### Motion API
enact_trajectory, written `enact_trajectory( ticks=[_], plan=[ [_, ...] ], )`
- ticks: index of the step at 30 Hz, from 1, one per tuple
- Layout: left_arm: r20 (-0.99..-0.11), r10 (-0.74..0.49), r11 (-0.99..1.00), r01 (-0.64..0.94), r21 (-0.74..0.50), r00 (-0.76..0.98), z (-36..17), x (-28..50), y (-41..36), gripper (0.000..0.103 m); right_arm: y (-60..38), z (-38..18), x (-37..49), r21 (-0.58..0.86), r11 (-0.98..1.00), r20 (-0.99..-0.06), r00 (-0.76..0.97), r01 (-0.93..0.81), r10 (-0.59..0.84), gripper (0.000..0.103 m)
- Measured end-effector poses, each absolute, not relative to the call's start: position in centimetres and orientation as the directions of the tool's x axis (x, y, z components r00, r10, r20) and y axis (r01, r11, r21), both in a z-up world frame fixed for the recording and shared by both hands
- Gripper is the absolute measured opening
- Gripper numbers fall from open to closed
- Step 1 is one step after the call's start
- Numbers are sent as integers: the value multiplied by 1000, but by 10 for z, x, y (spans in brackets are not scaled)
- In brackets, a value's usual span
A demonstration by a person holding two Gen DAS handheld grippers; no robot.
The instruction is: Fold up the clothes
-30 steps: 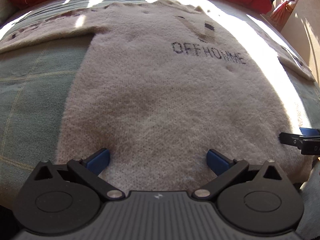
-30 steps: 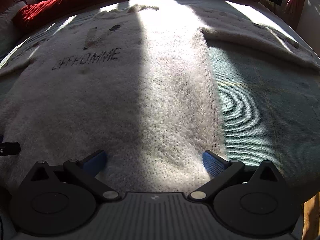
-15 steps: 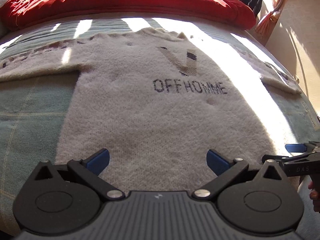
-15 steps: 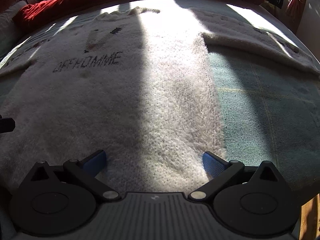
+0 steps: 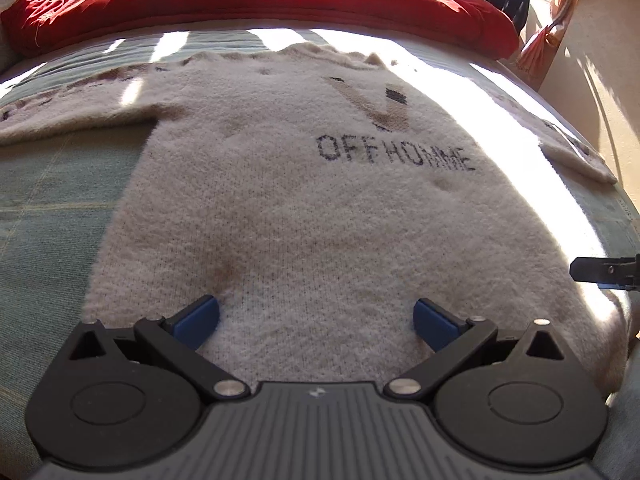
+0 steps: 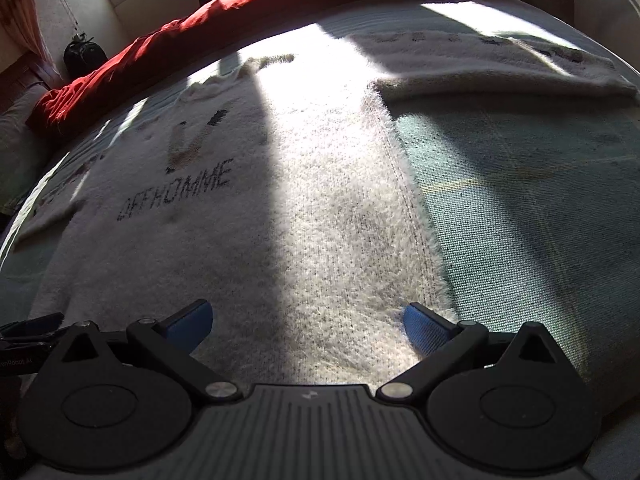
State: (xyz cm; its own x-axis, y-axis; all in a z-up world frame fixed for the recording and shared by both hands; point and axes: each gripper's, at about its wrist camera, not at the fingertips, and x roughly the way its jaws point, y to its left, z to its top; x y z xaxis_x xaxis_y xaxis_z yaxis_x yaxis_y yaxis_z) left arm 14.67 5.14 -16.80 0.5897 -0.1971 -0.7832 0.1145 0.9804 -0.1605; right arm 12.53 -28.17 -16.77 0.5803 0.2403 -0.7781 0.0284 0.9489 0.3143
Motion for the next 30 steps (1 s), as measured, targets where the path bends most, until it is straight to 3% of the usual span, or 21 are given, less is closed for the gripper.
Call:
enact_trajectory(
  ticks=[9, 15, 25, 30],
  plan=[
    [-817, -167, 985, 61, -160, 552, -167, 158, 49, 102, -329, -113, 180, 473, 881, -639, 676, -32, 367, 103],
    [-832, -132, 989, 19, -145, 538, -168, 163, 45, 102, -388, -95, 270, 510, 860, -642, 675, 24, 363, 103],
    [-855, -72, 993, -42, -109, 514, -168, 173, 38, 102, -407, -149, 379, 716, 693, -633, 503, 90, 588, 103],
    [-870, -41, 993, -77, -90, 491, -167, 180, 34, 102, -404, -174, 382, 717, 691, -644, 466, 91, 607, 103]
  ],
)
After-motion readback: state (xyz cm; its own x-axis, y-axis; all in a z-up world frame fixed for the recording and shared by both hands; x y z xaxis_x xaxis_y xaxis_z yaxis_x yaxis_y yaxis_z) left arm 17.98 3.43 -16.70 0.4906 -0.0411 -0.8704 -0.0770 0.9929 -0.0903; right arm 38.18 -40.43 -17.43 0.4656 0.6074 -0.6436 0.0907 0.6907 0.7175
